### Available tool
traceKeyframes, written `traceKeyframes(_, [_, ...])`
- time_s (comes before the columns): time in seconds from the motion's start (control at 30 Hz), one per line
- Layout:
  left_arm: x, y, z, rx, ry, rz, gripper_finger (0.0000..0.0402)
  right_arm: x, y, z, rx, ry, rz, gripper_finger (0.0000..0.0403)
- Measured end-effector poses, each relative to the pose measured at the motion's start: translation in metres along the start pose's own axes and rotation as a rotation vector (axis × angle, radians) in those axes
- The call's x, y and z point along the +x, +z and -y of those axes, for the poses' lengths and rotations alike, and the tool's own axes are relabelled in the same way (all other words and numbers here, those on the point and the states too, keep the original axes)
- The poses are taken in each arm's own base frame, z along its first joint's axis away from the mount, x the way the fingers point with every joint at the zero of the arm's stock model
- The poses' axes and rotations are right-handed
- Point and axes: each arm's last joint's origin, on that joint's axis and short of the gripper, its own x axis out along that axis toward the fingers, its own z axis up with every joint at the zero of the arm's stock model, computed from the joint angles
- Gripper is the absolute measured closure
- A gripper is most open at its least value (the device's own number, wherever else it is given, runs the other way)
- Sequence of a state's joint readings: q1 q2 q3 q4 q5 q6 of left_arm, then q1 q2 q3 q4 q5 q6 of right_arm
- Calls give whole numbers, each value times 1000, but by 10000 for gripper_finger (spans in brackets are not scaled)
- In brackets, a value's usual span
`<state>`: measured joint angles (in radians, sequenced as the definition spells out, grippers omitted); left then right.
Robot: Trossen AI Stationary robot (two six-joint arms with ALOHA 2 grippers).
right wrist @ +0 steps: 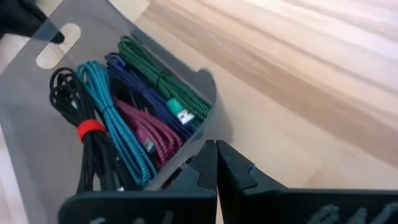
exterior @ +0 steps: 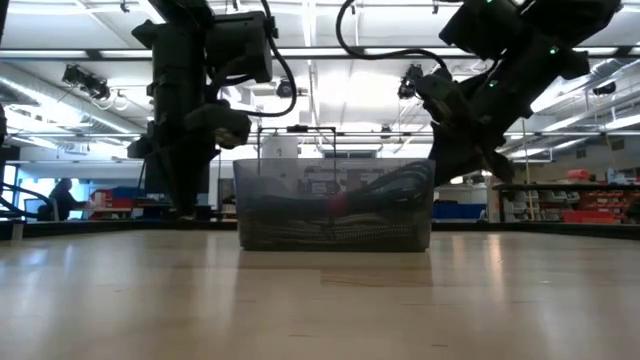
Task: Pick and place USB-C Cables
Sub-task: Adjust the black bin, then return to Home Position
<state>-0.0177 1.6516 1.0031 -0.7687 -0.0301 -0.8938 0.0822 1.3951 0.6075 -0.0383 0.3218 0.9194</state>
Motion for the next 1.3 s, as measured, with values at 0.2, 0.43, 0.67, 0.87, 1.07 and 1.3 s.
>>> traceKeyframes(0.2, [0,0,0,0,-1,-2,400,5,10,3,-13,28,24,403])
traceKeyframes(0.43, [0,0,0,7,0,-3,400,8,16,7,-26,31,23,403])
traceKeyframes(0.67, [-19,-4,-1,85,32,40,400,-21,36,-3,-95,89,115,403])
traceKeyframes(0.87, [-72,-8,-10,104,115,159,400,-73,66,-11,-171,132,284,403])
traceKeyframes(1.07, [-126,-10,-15,99,77,421,400,-114,80,-7,-210,213,406,403])
traceKeyframes(1.3, [-192,-22,-25,234,80,701,400,-152,86,0,-197,317,518,397])
